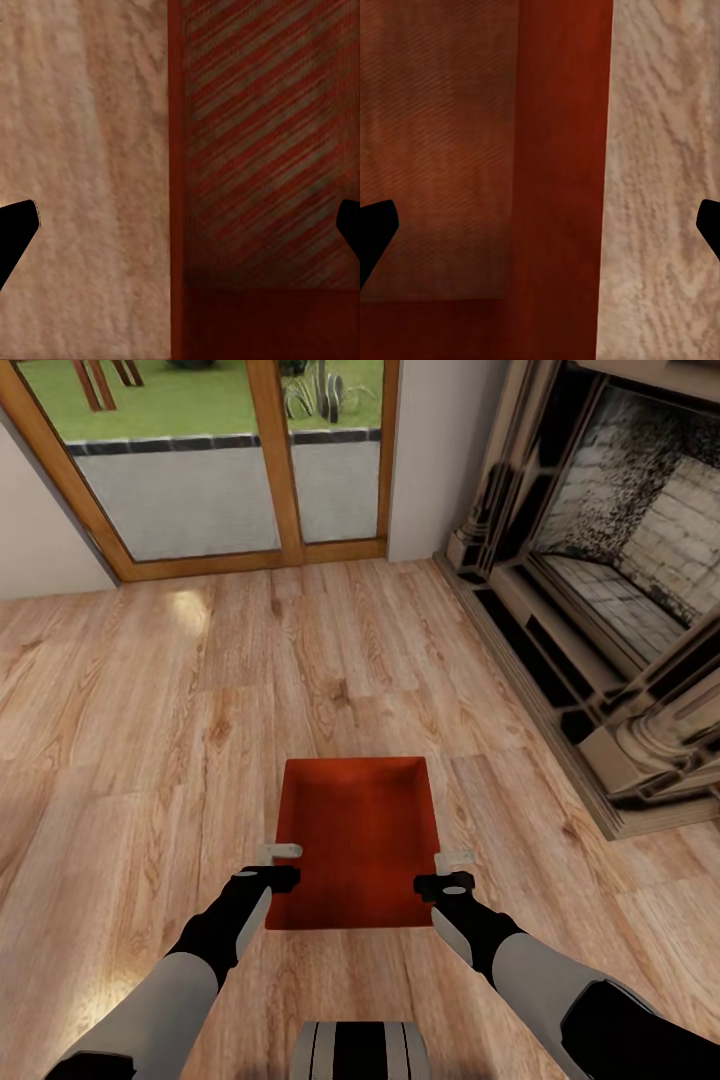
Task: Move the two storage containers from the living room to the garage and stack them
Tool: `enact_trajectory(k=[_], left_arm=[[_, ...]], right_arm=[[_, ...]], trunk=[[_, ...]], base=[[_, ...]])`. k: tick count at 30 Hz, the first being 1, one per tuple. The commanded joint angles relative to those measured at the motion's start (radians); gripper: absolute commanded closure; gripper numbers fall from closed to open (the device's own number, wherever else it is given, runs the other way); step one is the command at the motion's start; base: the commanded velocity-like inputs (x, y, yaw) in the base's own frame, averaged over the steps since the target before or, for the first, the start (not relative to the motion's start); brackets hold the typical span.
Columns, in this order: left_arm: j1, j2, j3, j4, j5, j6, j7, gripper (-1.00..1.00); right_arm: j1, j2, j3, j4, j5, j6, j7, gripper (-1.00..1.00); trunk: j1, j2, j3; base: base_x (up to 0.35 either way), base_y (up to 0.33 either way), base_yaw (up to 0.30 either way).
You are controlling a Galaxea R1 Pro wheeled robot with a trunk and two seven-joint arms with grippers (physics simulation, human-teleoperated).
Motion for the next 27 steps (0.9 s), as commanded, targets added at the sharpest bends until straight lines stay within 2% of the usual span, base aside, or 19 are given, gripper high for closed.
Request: enact_trajectory(k=[1, 16, 17, 27], left_arm=[[0.000, 0.001, -0.004, -0.002, 0.004, 0.006, 0.009, -1.00], [0.000, 0.001, 0.000, 0.001, 0.009, 0.004, 0.003, -1.00], [0.000, 0.001, 0.000, 0.001, 0.009, 0.004, 0.003, 1.00], [0.000, -0.001, 0.000, 0.014, 0.007, 0.004, 0.012, 1.00]], right_arm=[[-0.001, -0.001, 0.008, -0.002, -0.004, 0.006, -0.007, -1.00], [-0.001, -0.001, 0.006, -0.002, -0.006, 0.007, -0.009, -1.00], [-0.001, -0.001, 0.006, -0.002, -0.006, 0.007, -0.009, 1.00], [-0.001, -0.002, 0.004, -0.003, -0.008, 0.006, -0.013, 1.00]], trunk=[[0.000, 0.000, -0.001], [0.000, 0.000, -0.001], [0.000, 0.000, -0.001], [0.000, 0.000, -0.001]], base=[[0.000, 0.000, 0.000], [0.000, 0.000, 0.000], [0.000, 0.000, 0.000], [0.000, 0.000, 0.000]])
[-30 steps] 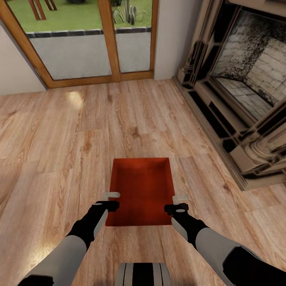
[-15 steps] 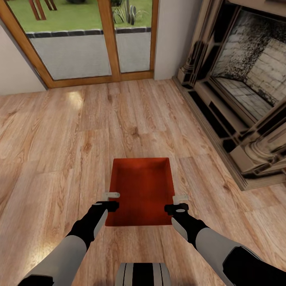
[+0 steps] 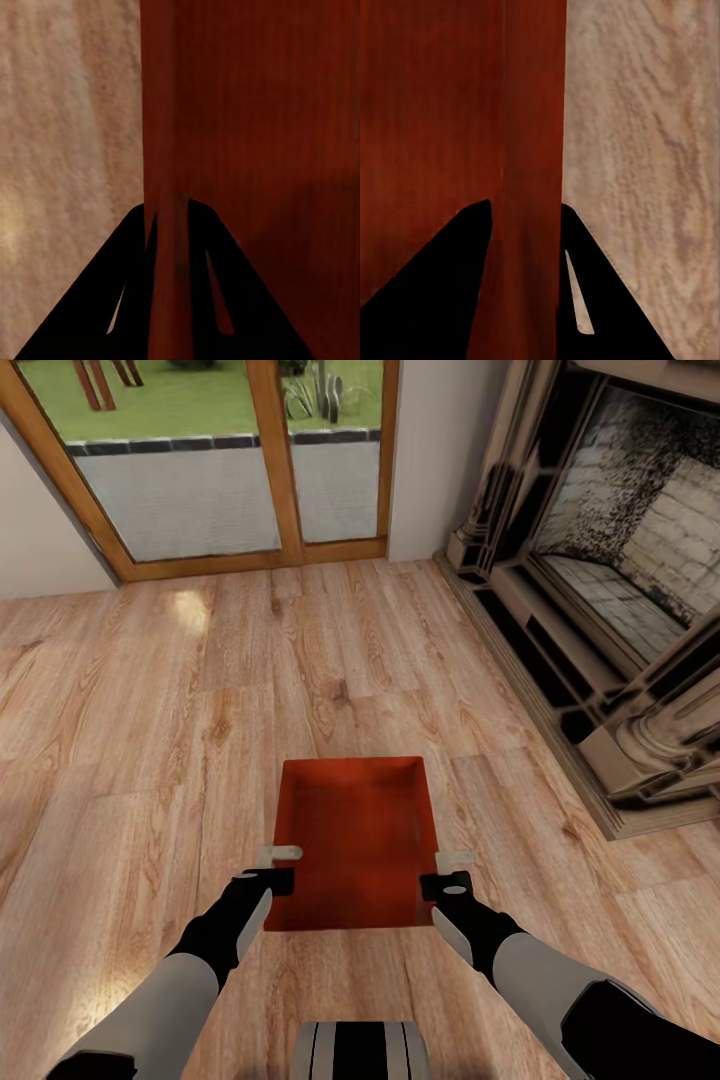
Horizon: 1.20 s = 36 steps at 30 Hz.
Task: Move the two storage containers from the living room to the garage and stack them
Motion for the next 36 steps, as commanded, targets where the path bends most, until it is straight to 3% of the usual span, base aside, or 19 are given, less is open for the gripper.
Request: enact_trajectory(k=[1, 16, 36], left_arm=[[0.000, 0.001, -0.002, -0.002, -0.009, 0.008, 0.010, 1.00], [0.000, 0.001, -0.001, 0.000, -0.010, 0.008, 0.010, 1.00], [0.000, 0.001, 0.000, 0.004, -0.001, 0.008, 0.009, 1.00]], right_arm=[[0.000, -0.001, 0.010, -0.002, -0.012, 0.006, -0.005, 1.00], [0.000, -0.002, 0.008, -0.002, -0.010, 0.006, -0.005, 1.00], [0.000, -0.001, 0.007, -0.015, -0.012, 0.006, -0.005, 1.00]], trunk=[[0.000, 0.000, -0.001], [0.000, 0.000, -0.001], [-0.077, 0.140, 0.062]], base=[[0.000, 0.000, 0.000], [0.000, 0.000, 0.000], [0.000, 0.000, 0.000]])
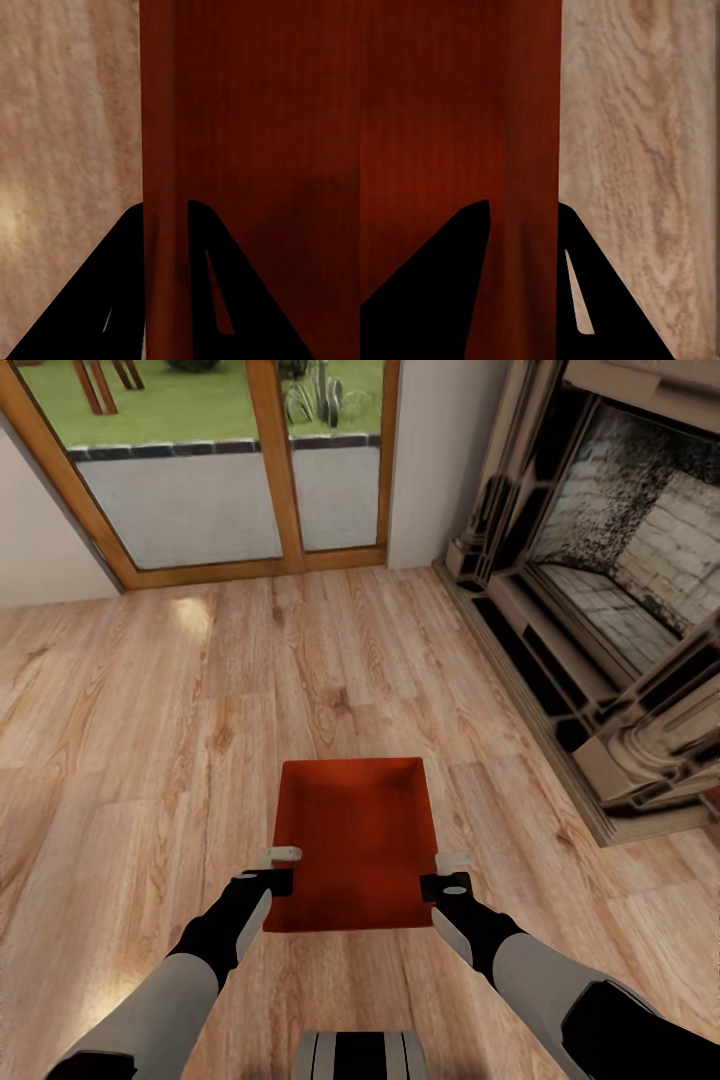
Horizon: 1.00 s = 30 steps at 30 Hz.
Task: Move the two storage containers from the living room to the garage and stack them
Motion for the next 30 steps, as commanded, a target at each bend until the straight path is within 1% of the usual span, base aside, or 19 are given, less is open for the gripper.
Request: enact_trajectory(k=[1, 30], left_arm=[[0.001, 0.001, -0.007, 0.001, 0.006, 0.006, 0.013, 1.00], [0.000, 0.001, -0.007, 0.001, 0.006, 0.006, 0.013, 1.00]], right_arm=[[-0.001, -0.001, -0.005, -0.015, 0.010, 0.007, -0.004, 1.00], [-0.001, -0.002, -0.006, -0.016, 0.009, 0.010, -0.007, 1.00]], trunk=[[-0.004, 0.007, 0.003], [-0.115, 0.210, 0.093]], base=[[0.000, 0.000, 0.000], [0.000, 0.000, 0.000]])
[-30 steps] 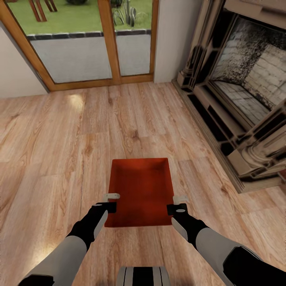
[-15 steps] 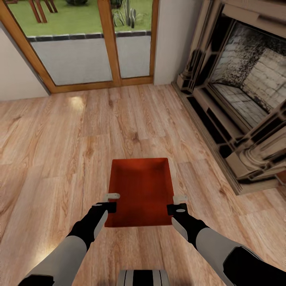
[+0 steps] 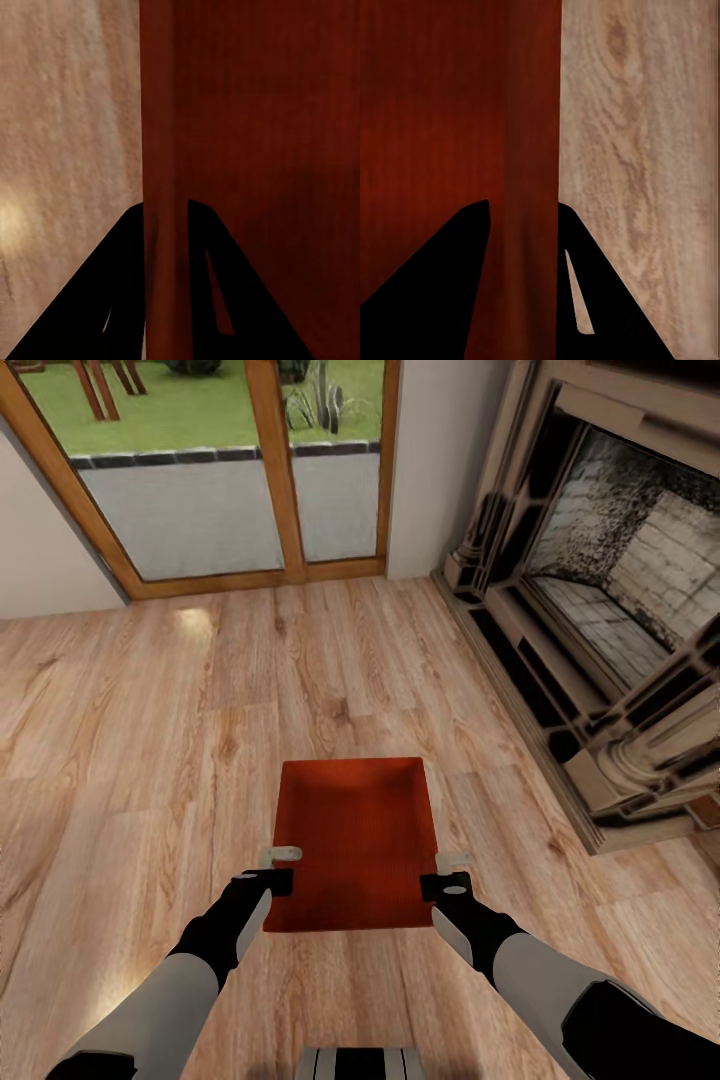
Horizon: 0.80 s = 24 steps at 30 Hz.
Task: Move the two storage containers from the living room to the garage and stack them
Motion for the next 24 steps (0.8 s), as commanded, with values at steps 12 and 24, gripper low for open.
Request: enact_trajectory(k=[12, 24], left_arm=[[0.001, 0.001, -0.007, 0.001, 0.005, 0.006, 0.013, 1.00], [0.001, 0.001, -0.007, 0.001, 0.005, 0.006, 0.013, 1.00]], right_arm=[[-0.001, 0.000, -0.008, -0.012, 0.009, 0.006, 0.003, 1.00], [-0.001, 0.000, -0.008, -0.012, 0.010, 0.007, 0.000, 1.00]], trunk=[[-0.046, 0.084, 0.037], [-0.092, 0.168, 0.075]], base=[[0.000, 0.000, 0.000], [0.000, 0.000, 0.000]])
